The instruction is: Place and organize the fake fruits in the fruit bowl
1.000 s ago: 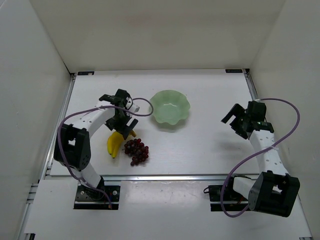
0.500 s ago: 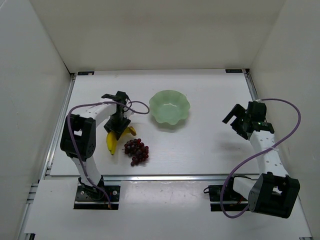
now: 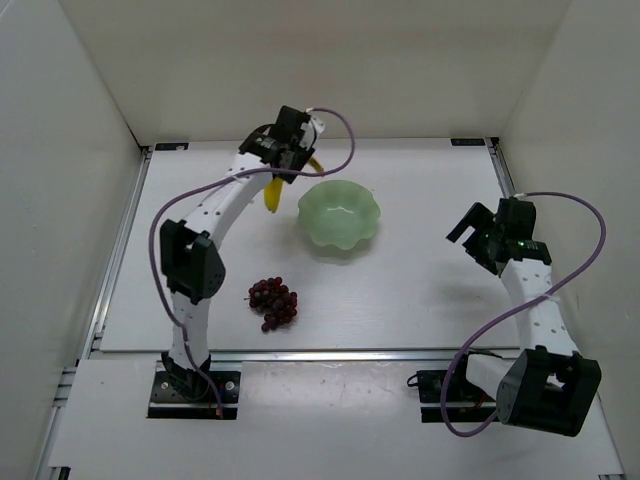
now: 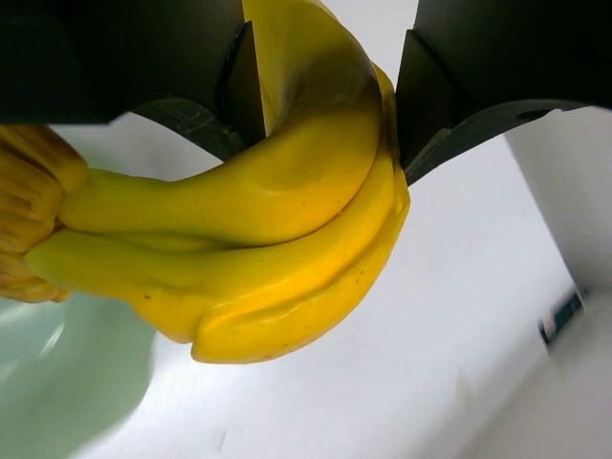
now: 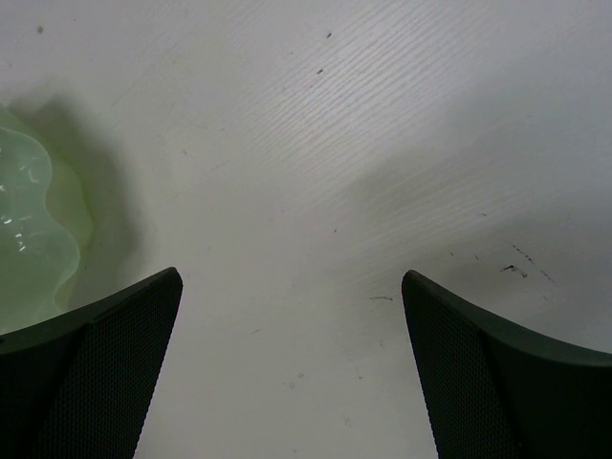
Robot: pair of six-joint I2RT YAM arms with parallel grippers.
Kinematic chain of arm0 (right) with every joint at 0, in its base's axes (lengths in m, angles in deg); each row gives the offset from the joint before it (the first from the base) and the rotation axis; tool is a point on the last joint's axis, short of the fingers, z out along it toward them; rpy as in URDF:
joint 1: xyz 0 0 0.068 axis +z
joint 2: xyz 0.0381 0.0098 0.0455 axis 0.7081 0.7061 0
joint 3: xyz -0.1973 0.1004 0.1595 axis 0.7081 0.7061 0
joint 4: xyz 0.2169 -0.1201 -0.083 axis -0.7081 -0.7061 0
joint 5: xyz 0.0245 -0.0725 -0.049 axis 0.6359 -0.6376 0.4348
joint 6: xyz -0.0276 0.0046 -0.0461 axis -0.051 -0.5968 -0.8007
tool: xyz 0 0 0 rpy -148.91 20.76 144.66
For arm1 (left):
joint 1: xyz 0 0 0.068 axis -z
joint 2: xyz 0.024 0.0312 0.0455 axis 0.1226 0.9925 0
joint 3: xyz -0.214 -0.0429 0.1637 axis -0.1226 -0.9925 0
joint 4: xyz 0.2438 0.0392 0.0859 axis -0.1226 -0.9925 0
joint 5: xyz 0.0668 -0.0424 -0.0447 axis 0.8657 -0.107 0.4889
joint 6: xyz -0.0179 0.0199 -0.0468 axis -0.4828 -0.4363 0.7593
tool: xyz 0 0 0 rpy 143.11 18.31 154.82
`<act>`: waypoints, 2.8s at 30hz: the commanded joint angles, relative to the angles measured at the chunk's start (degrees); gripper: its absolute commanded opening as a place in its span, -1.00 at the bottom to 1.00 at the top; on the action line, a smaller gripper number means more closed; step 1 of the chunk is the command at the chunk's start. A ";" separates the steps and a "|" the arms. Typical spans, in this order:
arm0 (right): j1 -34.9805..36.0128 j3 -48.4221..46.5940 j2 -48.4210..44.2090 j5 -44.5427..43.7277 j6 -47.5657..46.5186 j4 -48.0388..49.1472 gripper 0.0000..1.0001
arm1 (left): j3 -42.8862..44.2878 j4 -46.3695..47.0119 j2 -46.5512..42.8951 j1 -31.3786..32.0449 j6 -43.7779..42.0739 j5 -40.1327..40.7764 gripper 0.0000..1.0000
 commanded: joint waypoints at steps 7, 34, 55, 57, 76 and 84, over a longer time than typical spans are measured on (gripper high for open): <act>1.77 -2.82 -3.70 0.71 -3.86 -1.93 1.00 | 19.72 9.88 18.53 6.68 -3.68 0.14 -0.66; 67.42 -51.15 51.73 8.80 -39.20 -8.87 1.00 | -9.52 10.50 -16.06 -12.90 4.84 2.86 1.00; 68.23 -56.69 59.51 6.33 -32.29 -14.68 -0.80 | -22.46 8.21 -22.33 -26.36 10.91 -2.59 1.00; 64.72 -55.82 54.61 7.91 -28.85 -11.36 -0.84 | -22.46 8.21 -22.33 -26.36 10.91 -2.59 1.00; 37.72 -44.56 43.05 1.69 5.87 0.97 -0.97 | -23.52 7.69 -23.47 -29.09 11.44 -3.64 1.00; 37.46 -46.14 41.93 -2.34 3.08 -0.43 1.00 | -24.57 7.69 -23.99 -29.61 11.44 -4.17 1.00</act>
